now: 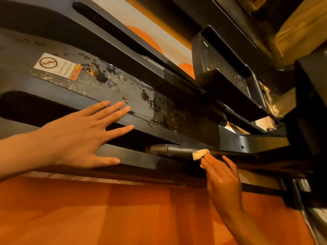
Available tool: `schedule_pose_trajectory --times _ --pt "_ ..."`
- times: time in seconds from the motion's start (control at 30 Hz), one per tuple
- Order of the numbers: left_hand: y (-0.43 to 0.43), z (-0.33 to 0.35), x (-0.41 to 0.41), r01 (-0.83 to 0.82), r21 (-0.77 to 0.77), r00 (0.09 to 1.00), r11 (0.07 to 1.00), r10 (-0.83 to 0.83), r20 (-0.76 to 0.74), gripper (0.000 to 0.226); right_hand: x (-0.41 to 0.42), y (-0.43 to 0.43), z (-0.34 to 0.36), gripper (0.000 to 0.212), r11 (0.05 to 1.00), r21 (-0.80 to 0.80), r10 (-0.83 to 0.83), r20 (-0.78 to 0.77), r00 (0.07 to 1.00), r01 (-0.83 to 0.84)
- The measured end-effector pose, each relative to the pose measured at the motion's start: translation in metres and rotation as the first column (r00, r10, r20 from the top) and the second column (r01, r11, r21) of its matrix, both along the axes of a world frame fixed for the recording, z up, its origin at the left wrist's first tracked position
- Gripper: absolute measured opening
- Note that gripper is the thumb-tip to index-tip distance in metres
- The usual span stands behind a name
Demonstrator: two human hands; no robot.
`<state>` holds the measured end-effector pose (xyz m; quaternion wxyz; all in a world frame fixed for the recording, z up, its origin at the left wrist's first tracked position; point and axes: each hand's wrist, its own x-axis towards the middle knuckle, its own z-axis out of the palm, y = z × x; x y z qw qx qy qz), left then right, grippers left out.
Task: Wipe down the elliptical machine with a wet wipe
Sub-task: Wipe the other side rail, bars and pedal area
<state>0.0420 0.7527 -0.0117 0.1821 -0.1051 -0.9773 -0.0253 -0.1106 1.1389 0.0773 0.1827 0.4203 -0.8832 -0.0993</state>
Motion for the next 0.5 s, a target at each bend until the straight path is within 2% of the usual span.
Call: schedule_pose_trajectory --times 0.07,0.13,0.17,0.27,0.37,0.5 --pt "-0.002 -0.002 -0.001 0.005 0.006 1.0 1.0 -0.005 -0.022 0.088 -0.013 0.014 0.012 0.039 0.999 0.038 -0.013 -0.042 0.999 0.014" --pt "-0.001 -0.003 -0.003 0.011 0.012 1.0 1.0 -0.01 -0.026 0.088 -0.03 0.025 0.023 0.026 0.999 0.049 0.001 -0.089 0.996 0.004" --pt "-0.001 -0.002 -0.003 0.01 0.014 1.0 1.0 -0.01 -0.02 0.088 -0.036 0.027 0.025 0.027 0.999 0.042 -0.005 -0.088 0.996 0.008" --pt "-0.001 -0.001 -0.002 0.003 0.018 1.0 1.0 -0.003 -0.012 0.087 -0.042 0.023 0.014 0.038 0.996 -0.022 -0.084 -0.005 0.996 0.084" --pt "0.0 0.001 -0.001 -0.005 0.005 1.0 1.0 0.005 0.002 0.087 -0.02 -0.002 -0.012 0.048 0.969 -0.165 -0.159 0.141 0.977 0.181" --pt "0.002 0.007 0.0 -0.008 -0.02 0.997 1.0 0.009 0.07 0.088 0.024 -0.052 -0.044 0.06 0.993 -0.104 -0.033 0.248 0.968 0.06"
